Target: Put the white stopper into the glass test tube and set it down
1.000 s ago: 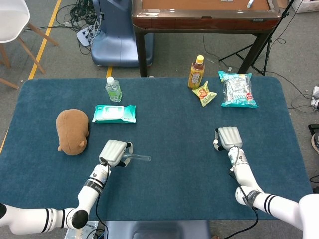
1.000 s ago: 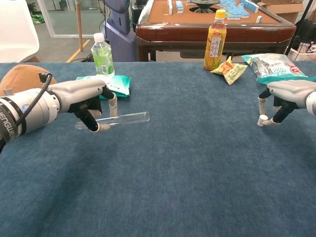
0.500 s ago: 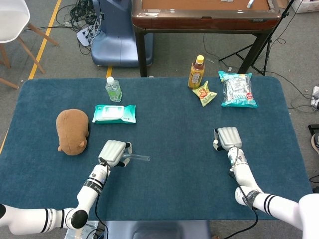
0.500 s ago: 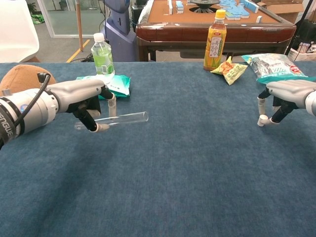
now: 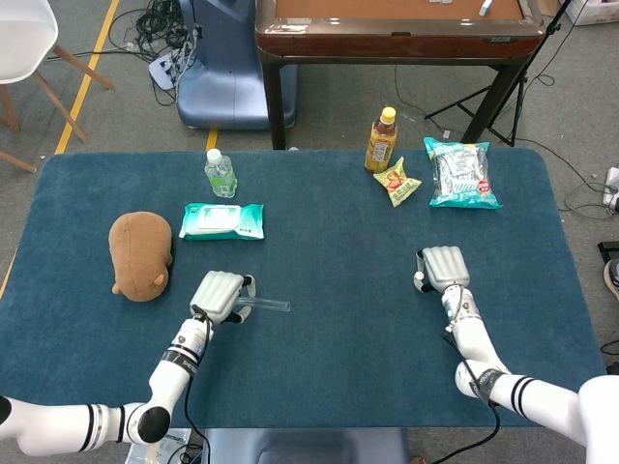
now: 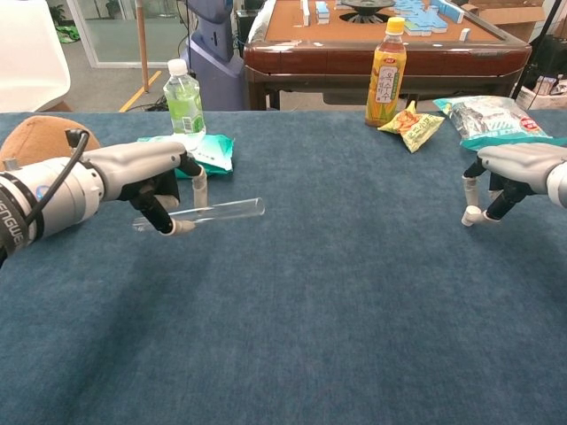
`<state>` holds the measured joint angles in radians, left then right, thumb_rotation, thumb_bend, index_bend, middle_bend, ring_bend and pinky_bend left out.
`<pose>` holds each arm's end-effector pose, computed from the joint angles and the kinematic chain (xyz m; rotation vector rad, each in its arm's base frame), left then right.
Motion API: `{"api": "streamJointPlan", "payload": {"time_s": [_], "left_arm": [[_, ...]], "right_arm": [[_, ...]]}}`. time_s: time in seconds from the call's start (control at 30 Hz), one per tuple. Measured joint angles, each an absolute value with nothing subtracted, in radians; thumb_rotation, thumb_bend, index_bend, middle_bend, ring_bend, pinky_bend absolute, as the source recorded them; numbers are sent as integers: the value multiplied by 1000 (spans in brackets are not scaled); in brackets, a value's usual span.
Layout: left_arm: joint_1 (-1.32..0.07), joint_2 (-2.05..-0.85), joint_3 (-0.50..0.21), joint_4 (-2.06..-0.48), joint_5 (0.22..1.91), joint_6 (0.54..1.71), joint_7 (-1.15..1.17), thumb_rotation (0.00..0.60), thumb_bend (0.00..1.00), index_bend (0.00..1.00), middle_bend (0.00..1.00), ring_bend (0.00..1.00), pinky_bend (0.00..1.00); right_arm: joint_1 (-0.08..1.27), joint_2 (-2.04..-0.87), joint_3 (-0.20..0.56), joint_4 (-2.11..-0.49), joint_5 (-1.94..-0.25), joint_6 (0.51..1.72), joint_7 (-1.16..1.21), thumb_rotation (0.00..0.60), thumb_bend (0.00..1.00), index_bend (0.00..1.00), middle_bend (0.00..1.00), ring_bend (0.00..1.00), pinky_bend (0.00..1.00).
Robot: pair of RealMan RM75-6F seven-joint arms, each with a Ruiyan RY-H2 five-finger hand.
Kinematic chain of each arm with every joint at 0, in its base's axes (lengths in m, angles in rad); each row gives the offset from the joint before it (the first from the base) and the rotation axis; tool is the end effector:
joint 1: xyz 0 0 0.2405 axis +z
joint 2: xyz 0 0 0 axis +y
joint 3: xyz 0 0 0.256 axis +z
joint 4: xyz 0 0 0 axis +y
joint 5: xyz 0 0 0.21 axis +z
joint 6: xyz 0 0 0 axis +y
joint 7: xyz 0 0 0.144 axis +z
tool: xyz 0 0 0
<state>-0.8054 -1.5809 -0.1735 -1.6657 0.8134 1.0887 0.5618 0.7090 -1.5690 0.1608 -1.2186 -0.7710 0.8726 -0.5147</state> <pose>-0.1166 0.3239 -0.0262 -1.8042 -1.0741 -0.8642 -0.2541 -0.3720 0.0002 1.6404 -1.0170 0.5002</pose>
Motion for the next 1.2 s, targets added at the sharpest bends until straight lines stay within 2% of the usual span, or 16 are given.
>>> {"api": "streamJointPlan", "payload": {"time_s": [0.2, 0.4, 0.73, 0.93, 1.2], "left_arm": [[-802, -1554, -188, -1690, 815, 1093, 549, 600, 317, 565, 1000, 1000, 1000], [-796, -1520, -210, -1743, 818, 1075, 490, 600, 317, 571, 1000, 1000, 1000], [-815, -1513, -260, -1800, 802, 1018, 391, 600, 317, 570, 1000, 1000, 1000], [-833, -1517, -276, -1830, 781, 1010, 373, 600, 317, 570, 1000, 1000, 1000], [-867, -1509, -292, -1863, 709, 993, 372, 600, 317, 571, 1000, 1000, 1000]], "right_arm": [[694, -1508, 176, -1321, -808, 893, -465, 600, 376, 561, 1000, 1000, 1000], [661, -1382, 200, -1528, -897, 939, -381, 600, 383, 565, 1000, 1000, 1000], [600, -1193, 229, -1873, -1187, 1043, -208, 600, 383, 575, 1000, 1000, 1000], [594, -1168, 232, -1957, -1277, 1072, -158, 600, 383, 578, 1000, 1000, 1000], [611, -1179, 227, -2003, -1314, 1079, -171, 600, 383, 580, 1000, 1000, 1000]]}}
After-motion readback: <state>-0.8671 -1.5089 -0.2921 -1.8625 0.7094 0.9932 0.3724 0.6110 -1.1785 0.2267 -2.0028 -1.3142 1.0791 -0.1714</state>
